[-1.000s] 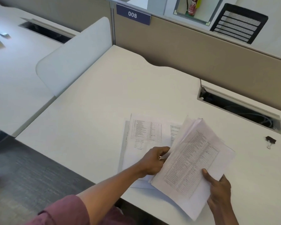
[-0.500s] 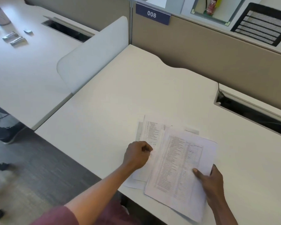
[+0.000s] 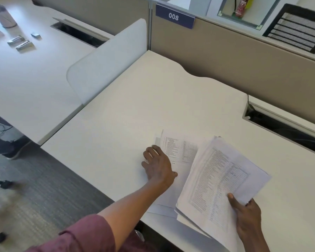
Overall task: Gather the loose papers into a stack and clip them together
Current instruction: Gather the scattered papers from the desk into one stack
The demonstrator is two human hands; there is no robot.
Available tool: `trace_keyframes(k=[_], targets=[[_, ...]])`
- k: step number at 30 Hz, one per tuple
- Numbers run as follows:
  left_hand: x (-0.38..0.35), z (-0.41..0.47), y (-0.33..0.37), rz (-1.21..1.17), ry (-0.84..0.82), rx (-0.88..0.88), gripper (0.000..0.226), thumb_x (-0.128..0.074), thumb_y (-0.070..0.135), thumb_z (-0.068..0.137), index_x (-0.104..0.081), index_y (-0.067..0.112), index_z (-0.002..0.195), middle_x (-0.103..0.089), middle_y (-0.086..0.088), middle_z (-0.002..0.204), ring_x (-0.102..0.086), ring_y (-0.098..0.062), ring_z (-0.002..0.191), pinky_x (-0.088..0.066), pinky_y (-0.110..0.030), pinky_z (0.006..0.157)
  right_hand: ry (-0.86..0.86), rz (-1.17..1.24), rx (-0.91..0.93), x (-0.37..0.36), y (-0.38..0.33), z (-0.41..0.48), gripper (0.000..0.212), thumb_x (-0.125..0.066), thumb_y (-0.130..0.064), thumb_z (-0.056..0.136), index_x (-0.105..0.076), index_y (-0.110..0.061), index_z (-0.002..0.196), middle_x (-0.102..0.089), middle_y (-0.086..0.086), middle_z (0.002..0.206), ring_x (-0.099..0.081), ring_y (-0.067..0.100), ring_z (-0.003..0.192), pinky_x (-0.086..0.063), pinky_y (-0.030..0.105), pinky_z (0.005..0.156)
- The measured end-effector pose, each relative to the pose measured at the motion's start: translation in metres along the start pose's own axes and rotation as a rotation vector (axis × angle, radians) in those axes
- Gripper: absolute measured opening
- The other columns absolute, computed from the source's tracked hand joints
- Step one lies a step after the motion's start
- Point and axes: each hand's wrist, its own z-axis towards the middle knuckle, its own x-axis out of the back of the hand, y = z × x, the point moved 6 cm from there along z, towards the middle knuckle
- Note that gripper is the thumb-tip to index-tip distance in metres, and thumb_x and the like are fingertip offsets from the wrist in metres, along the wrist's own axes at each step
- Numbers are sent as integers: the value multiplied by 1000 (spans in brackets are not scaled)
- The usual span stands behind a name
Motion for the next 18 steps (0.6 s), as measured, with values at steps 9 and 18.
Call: trace_keyframes(k=[9, 18], targets=[[9, 11, 10, 29, -42, 90, 117, -84, 24, 77, -11, -13, 161, -45, -24, 145, -46, -35, 132, -38, -39, 109, 65, 176, -78, 25, 11, 6, 46, -87, -18, 71, -76, -17, 115, -83, -12, 107, -71, 24, 110, -65, 29, 82], [24, 2, 5, -376, 62, -63, 26, -70, 10, 91, -62, 13, 116, -70, -7, 117, -57, -32, 121, -47, -41, 91, 14, 230, -73, 34, 17, 6, 42, -68, 4, 96, -70, -13, 135, -79, 2, 126, -70, 32, 121, -61, 39, 94]])
